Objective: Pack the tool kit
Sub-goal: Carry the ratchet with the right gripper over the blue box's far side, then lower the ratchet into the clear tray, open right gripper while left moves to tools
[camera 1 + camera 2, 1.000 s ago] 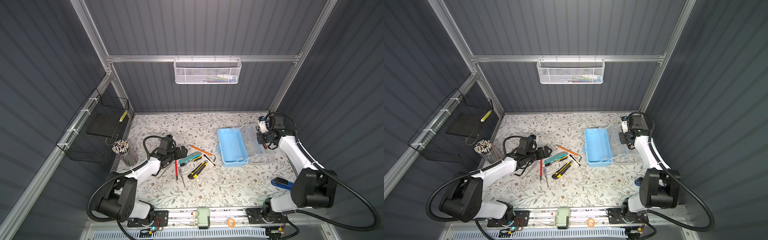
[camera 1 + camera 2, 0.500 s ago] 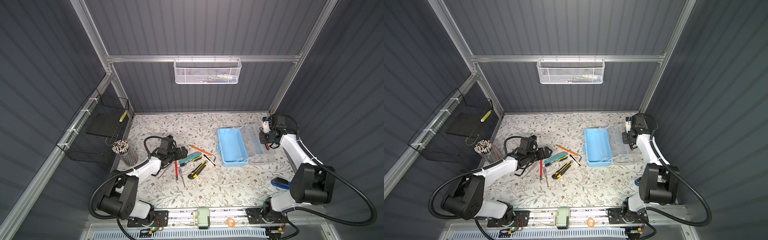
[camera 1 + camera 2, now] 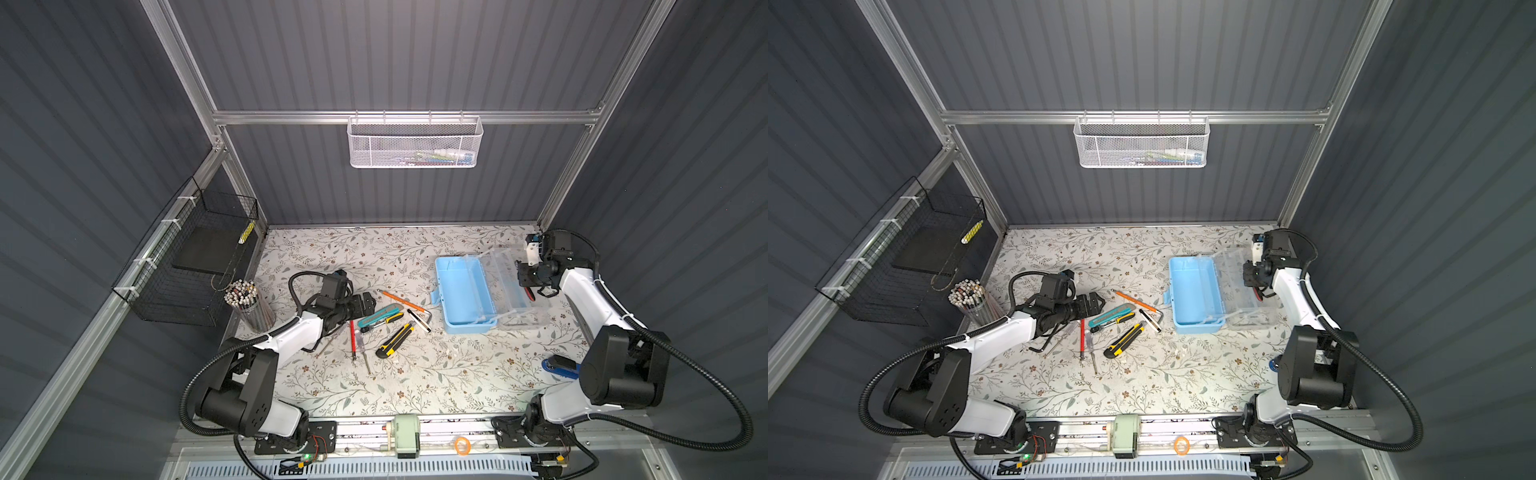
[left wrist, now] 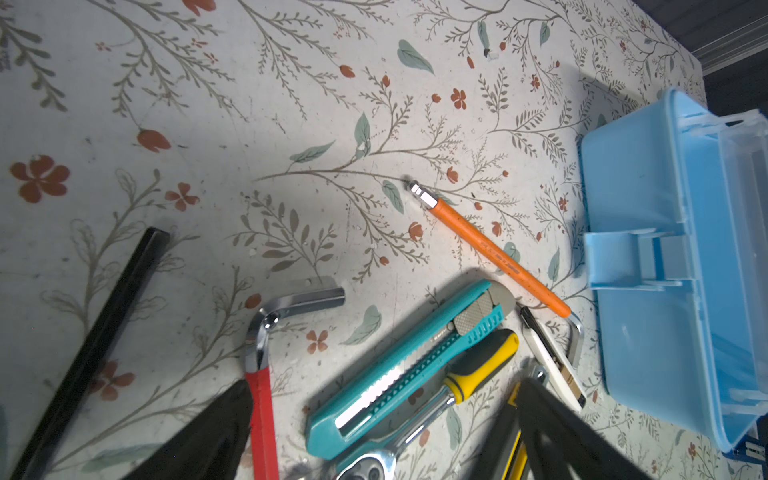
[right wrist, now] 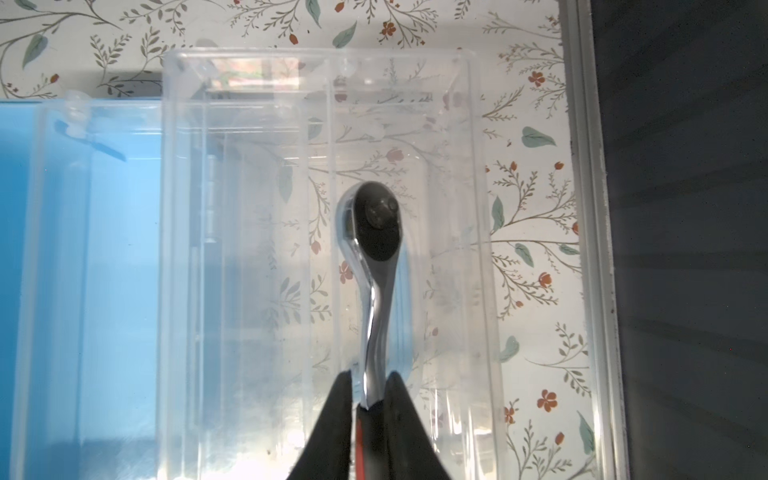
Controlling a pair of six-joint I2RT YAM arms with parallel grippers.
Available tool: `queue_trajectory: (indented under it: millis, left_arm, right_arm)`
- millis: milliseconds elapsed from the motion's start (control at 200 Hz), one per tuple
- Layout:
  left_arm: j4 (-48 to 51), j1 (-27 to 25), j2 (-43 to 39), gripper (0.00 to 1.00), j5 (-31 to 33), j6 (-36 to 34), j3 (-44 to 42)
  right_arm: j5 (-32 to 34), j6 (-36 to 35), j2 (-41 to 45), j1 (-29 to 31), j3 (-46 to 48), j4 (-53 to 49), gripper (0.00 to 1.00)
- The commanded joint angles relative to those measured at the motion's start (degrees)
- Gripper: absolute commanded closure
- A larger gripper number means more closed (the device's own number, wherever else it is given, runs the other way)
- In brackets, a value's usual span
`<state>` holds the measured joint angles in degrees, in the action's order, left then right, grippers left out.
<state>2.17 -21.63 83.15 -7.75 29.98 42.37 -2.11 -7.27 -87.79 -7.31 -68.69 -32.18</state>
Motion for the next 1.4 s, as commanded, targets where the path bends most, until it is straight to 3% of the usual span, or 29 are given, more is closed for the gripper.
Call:
queue_trajectory:
  millis: [0,80,315,580,740,815,965,1145,1291,1396]
  left_arm:
    - [1.7,0.4,0.1,0.00,-0.5,-1.0,1.9]
    - [2.8,0.4,-0.1,0.00,-0.2,-1.0,2.4]
    - [5.3,0.4,2.3,0.00,1.8,-1.4,4.0]
    - [10.0,0.4,2.8,0.00,5.2,-2.5,4.7]
    - [11.2,0.0,2.1,0.05,4.3,-4.5,4.5]
    - [12.4,-1.6,2.6,0.10,2.7,-9.5,5.5]
    - [18.0,-6.2,5.1,0.18,5.9,-20.4,9.8]
    - [16.9,-9.0,8.3,0.26,4.6,-25.1,11.6]
    - [18.5,-10.5,11.7,0.41,3.8,-28.4,14.0]
    - [18.4,-11.2,12.3,0.43,4.1,-29.5,14.2]
  right_arm:
    - [-2.3,2.0,2.4,0.0,-0.7,-2.2,0.70]
    - [-2.8,2.7,3.6,0.1,-1.4,-2.7,0.68]
    - [-3.9,7.0,8.4,0.3,-1.0,-2.9,0.46]
    - [-2.8,11.1,12.1,5.2,0.6,-2.5,0.27]
    - [-1.7,11.7,13.6,7.3,2.4,-1.6,0.25]
    - [-1.7,11.5,14.3,7.5,3.1,-1.3,0.24]
    - [-1.6,11.7,15.9,7.5,4.0,-2.4,0.22]
    - [-1.0,11.5,17.4,7.5,4.5,-2.9,0.22]
    - [-2.0,11.7,17.8,7.6,4.8,-2.6,0.21]
    - [-1.7,11.8,17.8,7.6,5.2,-2.3,0.21]
